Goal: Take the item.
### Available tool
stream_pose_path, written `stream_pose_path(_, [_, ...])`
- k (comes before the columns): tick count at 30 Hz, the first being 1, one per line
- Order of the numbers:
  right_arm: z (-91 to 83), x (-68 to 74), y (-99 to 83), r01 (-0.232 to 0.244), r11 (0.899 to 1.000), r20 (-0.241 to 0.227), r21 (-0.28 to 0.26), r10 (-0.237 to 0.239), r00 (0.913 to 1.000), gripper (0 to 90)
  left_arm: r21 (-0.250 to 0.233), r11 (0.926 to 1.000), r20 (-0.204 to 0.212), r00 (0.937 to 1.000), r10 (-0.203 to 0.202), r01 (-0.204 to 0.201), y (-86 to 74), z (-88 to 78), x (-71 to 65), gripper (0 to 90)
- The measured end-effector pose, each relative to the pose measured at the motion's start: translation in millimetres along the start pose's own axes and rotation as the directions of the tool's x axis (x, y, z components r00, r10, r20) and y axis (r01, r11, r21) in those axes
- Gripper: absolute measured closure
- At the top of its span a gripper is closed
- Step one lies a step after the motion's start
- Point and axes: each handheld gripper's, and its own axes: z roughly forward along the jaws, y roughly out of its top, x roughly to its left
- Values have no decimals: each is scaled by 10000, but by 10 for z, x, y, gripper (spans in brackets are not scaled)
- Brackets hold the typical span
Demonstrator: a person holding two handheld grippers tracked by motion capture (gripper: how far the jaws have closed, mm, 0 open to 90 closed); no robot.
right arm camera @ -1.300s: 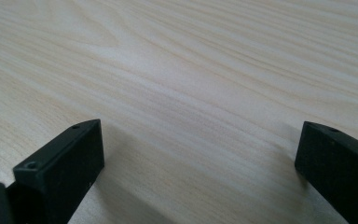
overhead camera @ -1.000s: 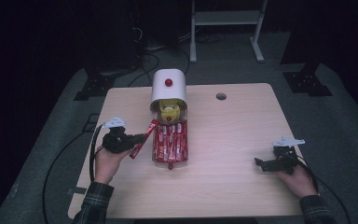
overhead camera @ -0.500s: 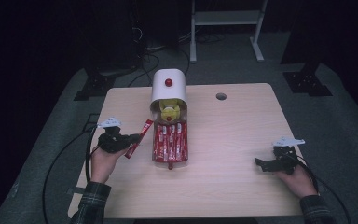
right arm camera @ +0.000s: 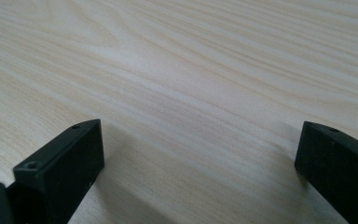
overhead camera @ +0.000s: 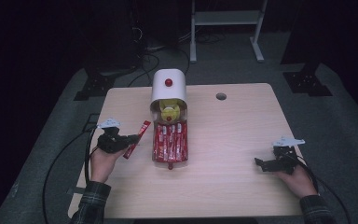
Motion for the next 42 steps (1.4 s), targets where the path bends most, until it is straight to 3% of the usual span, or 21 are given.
stream_pose_path(22, [0, 0, 0, -8, 10000, -2, 1, 8, 10000, 4, 745, 9968, -530, 9983, -242, 281, -111, 174, 121, 865])
stream_pose_path(30, [0, 0, 0, -5, 10000, -2, 1, 5, 10000, 4, 1294, 9915, -804, 9968, -15, 119, -134, 266, 121, 864])
stream_pose_path(42, [0, 0, 0, -5, 10000, -3, 1, 5, 10000, 4, 1751, 9844, -990, 9951, -19, 193, -165, 351, 145, 863])
